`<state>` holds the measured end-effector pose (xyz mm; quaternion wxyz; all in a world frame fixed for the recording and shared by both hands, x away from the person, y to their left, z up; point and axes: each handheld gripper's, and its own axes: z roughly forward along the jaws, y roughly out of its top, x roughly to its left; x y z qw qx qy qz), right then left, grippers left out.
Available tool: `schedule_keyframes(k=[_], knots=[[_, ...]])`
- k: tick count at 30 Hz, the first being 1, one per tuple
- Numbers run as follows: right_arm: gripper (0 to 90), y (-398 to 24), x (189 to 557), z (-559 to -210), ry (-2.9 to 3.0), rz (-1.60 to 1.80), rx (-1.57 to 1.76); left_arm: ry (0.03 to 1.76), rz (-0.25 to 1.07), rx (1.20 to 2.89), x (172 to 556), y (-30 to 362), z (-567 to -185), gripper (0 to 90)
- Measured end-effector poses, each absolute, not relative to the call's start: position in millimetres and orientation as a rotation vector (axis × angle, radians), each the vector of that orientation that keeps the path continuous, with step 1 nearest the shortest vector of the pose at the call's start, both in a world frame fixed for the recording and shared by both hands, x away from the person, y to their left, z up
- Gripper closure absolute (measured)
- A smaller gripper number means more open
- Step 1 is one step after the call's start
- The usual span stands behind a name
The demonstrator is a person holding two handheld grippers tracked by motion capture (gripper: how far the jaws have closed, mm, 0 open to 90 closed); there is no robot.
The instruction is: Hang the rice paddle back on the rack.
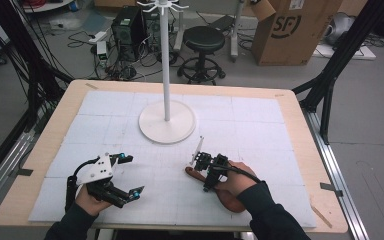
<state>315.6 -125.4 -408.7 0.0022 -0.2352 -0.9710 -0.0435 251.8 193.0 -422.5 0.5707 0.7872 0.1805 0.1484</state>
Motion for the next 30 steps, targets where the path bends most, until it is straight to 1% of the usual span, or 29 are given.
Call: schedule_keyframes(k=[11,16,26,30], knots=[[66.6,-124.5,320.5,-411.5,-3.029,-0.117,-0.757,0.423,0.348,1.85,251.8,192.8,-422.7,1.8],[71.9,-124.7,322.0,-411.7,-3.035,-0.113,-0.759,0.423,0.348,1.852,251.6,192.5,-422.6,1.7],[72.0,-122.6,319.8,-412.4,-3.062,-0.1,-0.721,0.422,0.345,1.851,251.3,191.6,-422.9,1.7],[73.3,-121.0,318.8,-412.1,-3.071,-0.085,-0.711,0.423,0.344,1.85,251.4,191.5,-423.1,1.7]])
